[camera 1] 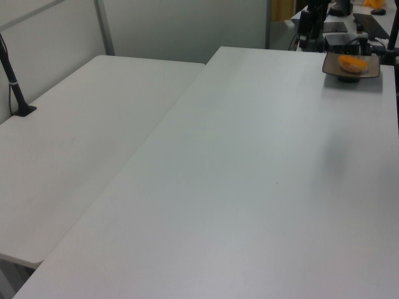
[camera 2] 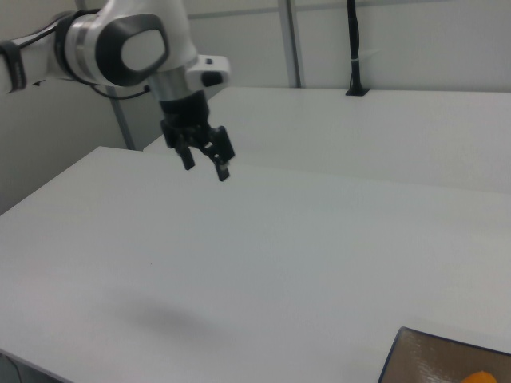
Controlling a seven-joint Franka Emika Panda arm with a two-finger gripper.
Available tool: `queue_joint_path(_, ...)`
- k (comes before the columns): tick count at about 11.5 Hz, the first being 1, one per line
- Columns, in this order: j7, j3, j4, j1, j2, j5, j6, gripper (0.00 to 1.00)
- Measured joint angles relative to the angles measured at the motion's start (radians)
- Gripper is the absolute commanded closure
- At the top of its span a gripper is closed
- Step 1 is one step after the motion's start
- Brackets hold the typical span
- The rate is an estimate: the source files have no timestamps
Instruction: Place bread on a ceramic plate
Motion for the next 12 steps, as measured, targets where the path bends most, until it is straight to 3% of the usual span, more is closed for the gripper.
queue_joint_path(2, 0.063, 0.006, -0.001, 0.071, 0.014, -0.037, 0.000, 0.00)
queue_joint_path(9, 0.071, 0.016, 0.001, 0.076, 0.049, -0.008, 0.005, 0.00)
queue_joint_path(12, 0.071, -0.069, 0.001, 0.159, 0.053, 0.011, 0.005, 0.00)
